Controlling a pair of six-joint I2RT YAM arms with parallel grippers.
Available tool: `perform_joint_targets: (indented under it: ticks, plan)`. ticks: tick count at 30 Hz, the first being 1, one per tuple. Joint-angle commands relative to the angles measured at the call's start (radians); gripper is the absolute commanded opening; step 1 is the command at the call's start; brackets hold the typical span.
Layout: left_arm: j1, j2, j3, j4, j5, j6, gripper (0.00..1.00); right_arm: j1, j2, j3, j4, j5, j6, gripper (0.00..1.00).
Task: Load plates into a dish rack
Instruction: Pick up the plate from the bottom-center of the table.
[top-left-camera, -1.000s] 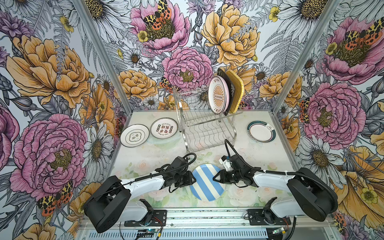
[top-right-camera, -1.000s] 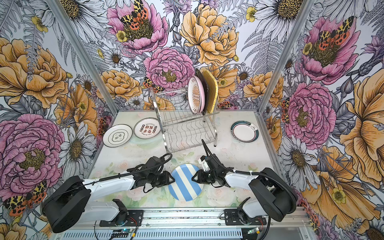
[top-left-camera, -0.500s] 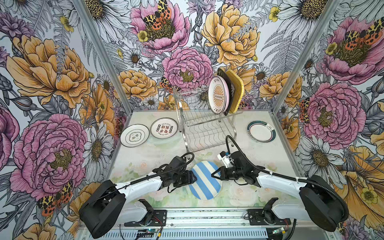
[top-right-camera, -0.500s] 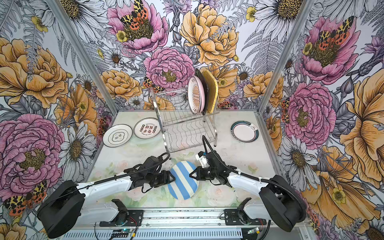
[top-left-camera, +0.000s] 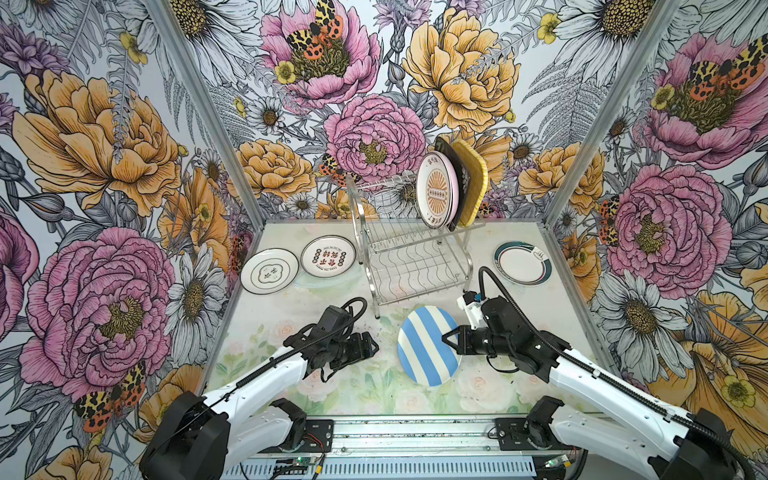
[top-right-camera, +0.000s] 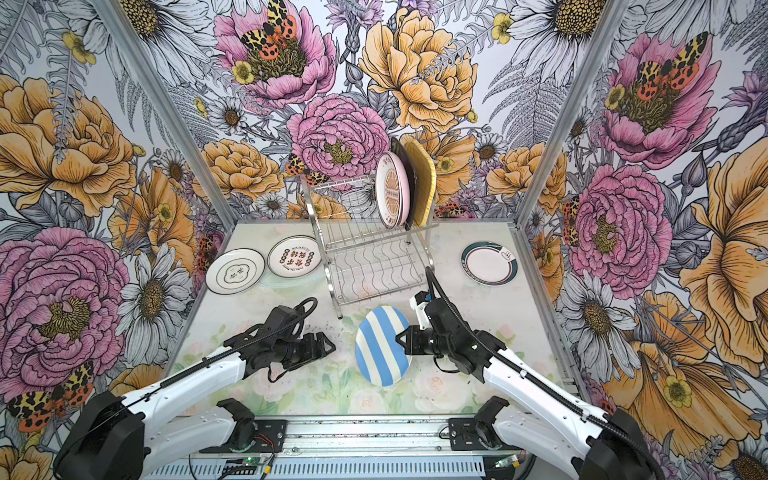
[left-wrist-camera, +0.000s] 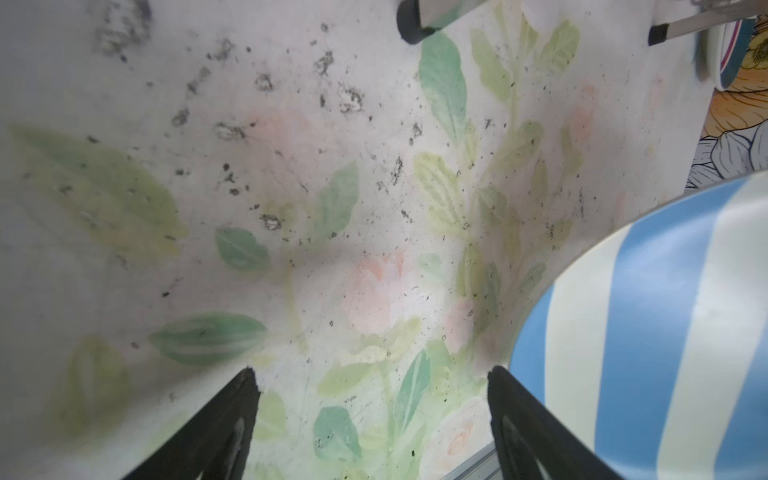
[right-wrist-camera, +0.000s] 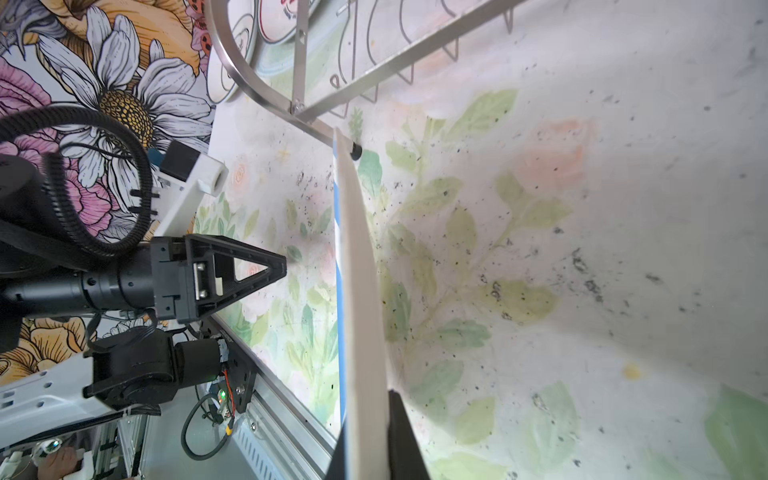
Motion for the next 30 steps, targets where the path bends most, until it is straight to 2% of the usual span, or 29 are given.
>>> perform_joint_targets:
  ticks: [1, 16, 21, 30]
  plan:
    - [0.016, -0.002, 0.044, -0.007, -0.032, 0.04, 0.89, 0.019, -0.042, 0.103, -0.123, 0.116, -0.041, 0.0]
    - [0.026, -0.029, 0.053, 0.017, -0.072, 0.04, 0.94, 0.059, -0.006, 0.587, -0.391, 0.334, -0.182, 0.0]
    - [0.026, -0.034, 0.057, 0.022, -0.077, 0.041, 0.96, 0.061, 0.061, 0.76, -0.403, 0.369, -0.25, 0.0]
    - [0.028, -0.068, 0.065, 0.03, -0.114, 0.048, 0.98, 0.06, 0.274, 1.1, -0.4, 0.474, -0.393, 0.0]
